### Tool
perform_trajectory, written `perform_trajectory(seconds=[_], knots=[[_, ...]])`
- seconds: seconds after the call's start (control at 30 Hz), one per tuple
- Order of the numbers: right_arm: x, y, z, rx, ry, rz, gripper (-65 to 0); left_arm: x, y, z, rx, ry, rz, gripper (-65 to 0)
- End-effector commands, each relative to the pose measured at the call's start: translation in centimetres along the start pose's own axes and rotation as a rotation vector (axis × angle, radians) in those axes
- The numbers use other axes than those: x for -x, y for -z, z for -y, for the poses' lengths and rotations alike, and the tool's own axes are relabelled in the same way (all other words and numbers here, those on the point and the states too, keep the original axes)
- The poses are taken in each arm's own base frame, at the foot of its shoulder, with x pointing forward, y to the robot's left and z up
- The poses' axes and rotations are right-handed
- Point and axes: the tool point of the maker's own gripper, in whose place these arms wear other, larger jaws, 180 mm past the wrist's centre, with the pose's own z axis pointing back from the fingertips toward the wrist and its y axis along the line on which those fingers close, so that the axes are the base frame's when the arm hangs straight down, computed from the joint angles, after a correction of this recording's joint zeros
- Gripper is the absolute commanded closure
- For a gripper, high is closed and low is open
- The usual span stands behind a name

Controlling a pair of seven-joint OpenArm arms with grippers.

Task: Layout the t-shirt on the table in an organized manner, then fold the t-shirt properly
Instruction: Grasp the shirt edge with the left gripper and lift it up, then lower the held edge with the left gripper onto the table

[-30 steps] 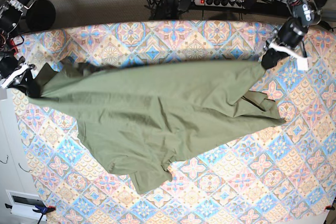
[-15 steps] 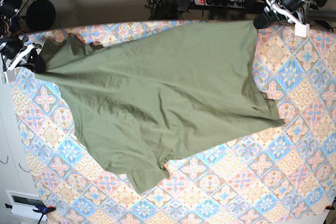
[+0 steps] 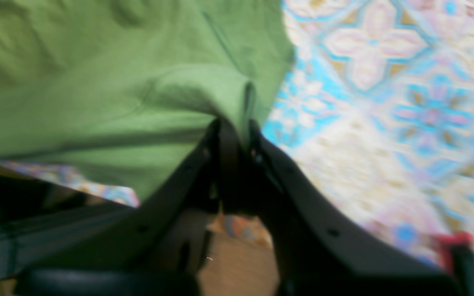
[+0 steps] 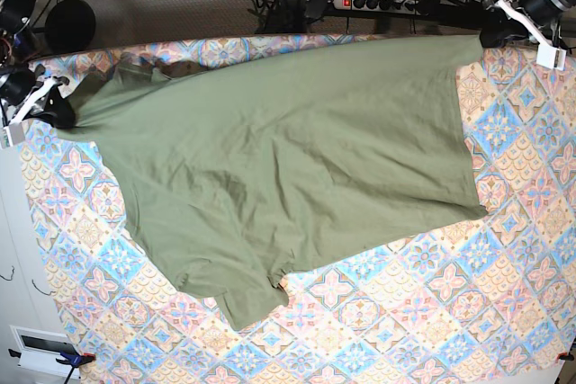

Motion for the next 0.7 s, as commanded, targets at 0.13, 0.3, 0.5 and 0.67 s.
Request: perform_trajectory(seconds=[0.13,0.3,0.5,0.67], knots=[[0.6,-2.3,1.9,0.087,-0.018,-0.02,-0.7,0.1,-0.2,0.2,0.005,0.062,-0.031,0.0],[2.7,-3.3,1.9,0.098,-0.038,-0.108,-0.7,-1.7,-0.4,-0.4,-0.014,0.111,-0.009,0.0],[2.9,-3.9,0.1,0.091,-0.116,-0.139,-0.7,-4.5,-1.1,-1.3,-0.051,0.155,0.058,0.0],[2.9,-3.9,0.3,0.093,-0.11,-0.135,-0.7,-2.6,2.4,1.0,0.038,0.151,-0.009,0.0]])
